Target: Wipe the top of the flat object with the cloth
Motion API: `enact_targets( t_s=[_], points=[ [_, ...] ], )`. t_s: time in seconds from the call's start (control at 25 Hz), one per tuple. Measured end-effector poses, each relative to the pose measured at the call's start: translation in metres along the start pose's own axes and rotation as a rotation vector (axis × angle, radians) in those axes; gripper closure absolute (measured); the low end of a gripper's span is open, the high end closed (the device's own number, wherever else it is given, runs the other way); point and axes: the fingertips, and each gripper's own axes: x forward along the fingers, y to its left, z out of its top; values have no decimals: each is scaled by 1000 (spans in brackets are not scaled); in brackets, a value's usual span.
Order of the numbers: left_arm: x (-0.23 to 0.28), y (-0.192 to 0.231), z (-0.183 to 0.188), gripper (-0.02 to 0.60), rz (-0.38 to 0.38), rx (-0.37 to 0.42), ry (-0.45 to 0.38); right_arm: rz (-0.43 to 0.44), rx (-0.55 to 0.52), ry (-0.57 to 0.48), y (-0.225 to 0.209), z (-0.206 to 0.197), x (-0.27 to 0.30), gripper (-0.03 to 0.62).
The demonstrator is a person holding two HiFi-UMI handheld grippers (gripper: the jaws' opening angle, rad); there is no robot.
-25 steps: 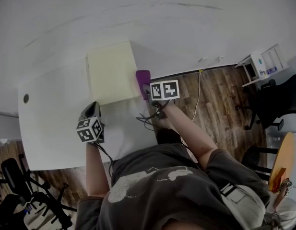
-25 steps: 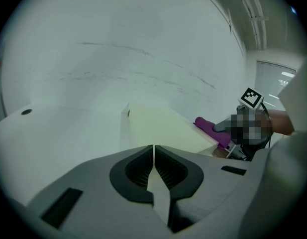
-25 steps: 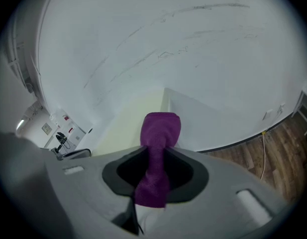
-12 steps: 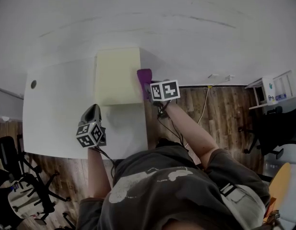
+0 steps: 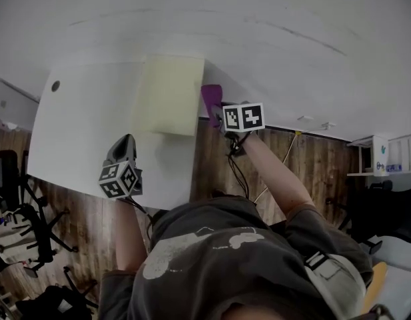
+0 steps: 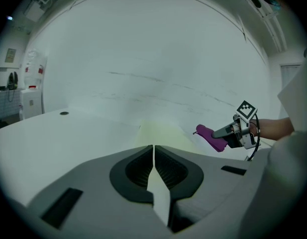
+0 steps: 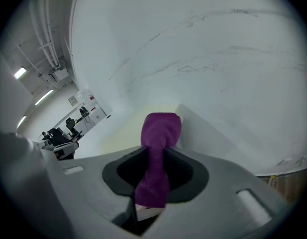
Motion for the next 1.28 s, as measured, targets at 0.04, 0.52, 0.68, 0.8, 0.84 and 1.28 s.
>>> enact_targets(
  t_s=[0.04,0.52,0.68,0.8,0.84,1.28],
  points=[
    [-3,-3,-1,569,14,-4,-4,12,5,-3,-2,0,-2,495],
    [-53,-83,-35,569,177,-68,-63,244,-61,42,10,-23,-34,496],
    [-85,-102,-55,569,250,-121,-90,316,-108,61,29,-29,-41,496],
    [-110,-112,-72,569,274,-145,-90,364,-128,77,51,-38,-46,496],
    [-117,-114,-76,569,282,-150,-93,382,-135,84,58,-42,-48,496],
    [-171,-128,-105,569,337,-211,-150,470,-218,122,110,-80,-66,496]
  ],
)
